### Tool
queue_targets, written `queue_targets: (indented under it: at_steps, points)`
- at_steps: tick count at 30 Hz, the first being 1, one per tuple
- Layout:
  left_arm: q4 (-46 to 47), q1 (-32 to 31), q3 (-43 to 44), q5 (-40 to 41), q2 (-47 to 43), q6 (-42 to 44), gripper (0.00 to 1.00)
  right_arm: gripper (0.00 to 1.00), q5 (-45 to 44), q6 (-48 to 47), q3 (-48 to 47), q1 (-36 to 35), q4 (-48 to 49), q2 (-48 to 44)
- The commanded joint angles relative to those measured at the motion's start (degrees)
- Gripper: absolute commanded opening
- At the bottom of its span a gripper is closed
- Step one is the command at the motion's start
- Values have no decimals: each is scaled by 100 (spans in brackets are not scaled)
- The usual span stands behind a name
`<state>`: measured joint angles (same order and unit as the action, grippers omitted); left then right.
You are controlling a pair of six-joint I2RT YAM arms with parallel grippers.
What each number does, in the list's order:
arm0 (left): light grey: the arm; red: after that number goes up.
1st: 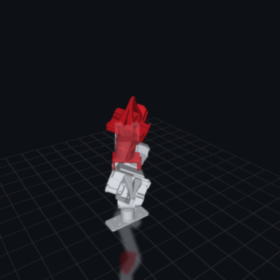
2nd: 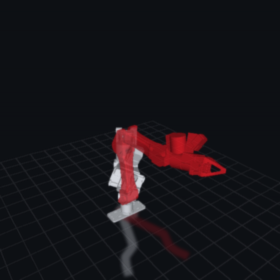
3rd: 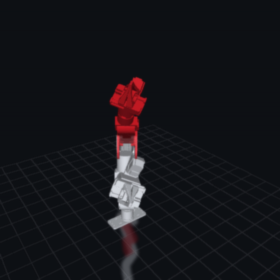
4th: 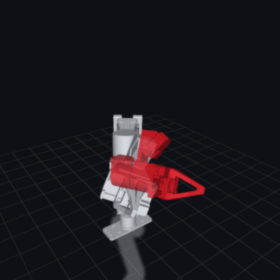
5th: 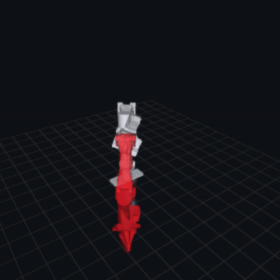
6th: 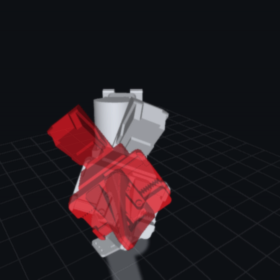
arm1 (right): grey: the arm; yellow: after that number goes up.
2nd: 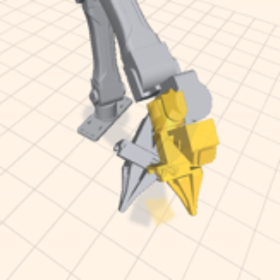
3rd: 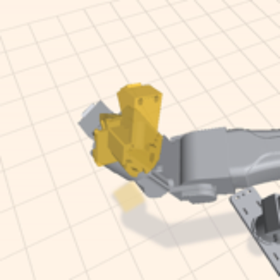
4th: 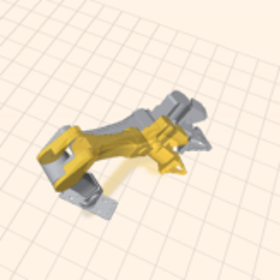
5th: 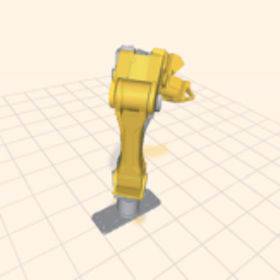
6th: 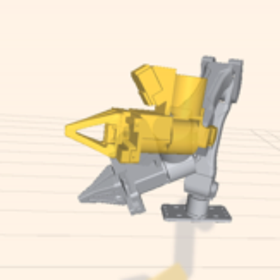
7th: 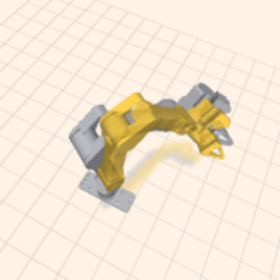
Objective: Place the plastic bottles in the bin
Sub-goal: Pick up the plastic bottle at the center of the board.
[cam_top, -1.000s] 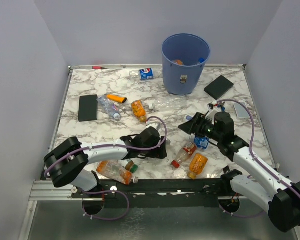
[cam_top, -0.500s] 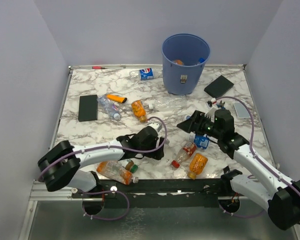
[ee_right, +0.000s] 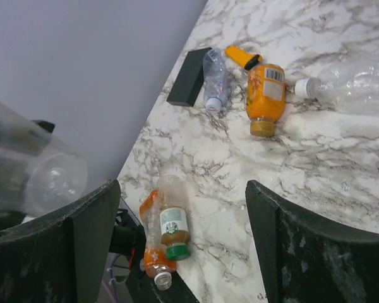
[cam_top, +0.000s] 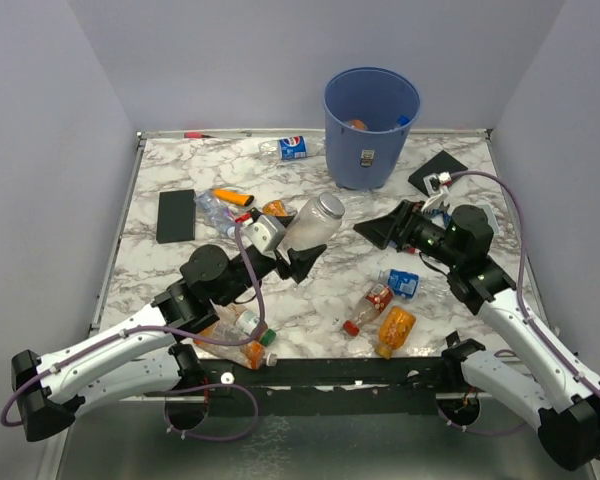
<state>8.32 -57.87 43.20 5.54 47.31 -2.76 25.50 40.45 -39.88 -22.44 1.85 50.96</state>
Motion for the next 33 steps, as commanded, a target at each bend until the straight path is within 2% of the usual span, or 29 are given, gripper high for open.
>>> queue_targets:
  at_steps: [1,4,8,12,16,19,24,29,33]
  points:
    - [1506,56,-602,144,110,1543,49,84,106,-261,-43,-8,196,-364]
    - [2013,111,-999,95,84,1602,49,83,386,-459,-71,-9,150,-511]
    - [2600,462,-1588,-31,-8,1061,49,82,179,-472,-25,-13,179,-776]
    - [2885,846,-1796,-867,-12,396,50,81,-18,-359,112,-9,625,-976]
    - [3182,848,-1806,-1732,155,-180,50,80,180,-147,230,-13,1207,-913]
    - [3308,843,-1740,-2476,317,-500,50,75,267,-60,249,-19,1622,-816]
    - [3623,828,-1810,-2941,423,-722,50,74,111,-424,-87,-131,1885,-721]
    - [3760,821,-1855,-3090,435,-752,50,74,-182,-841,-720,-580,1713,-252]
    - [3765,786,-1883,-3096,405,-737,49,73,-881,-1537,-1191,-1431,1273,140]
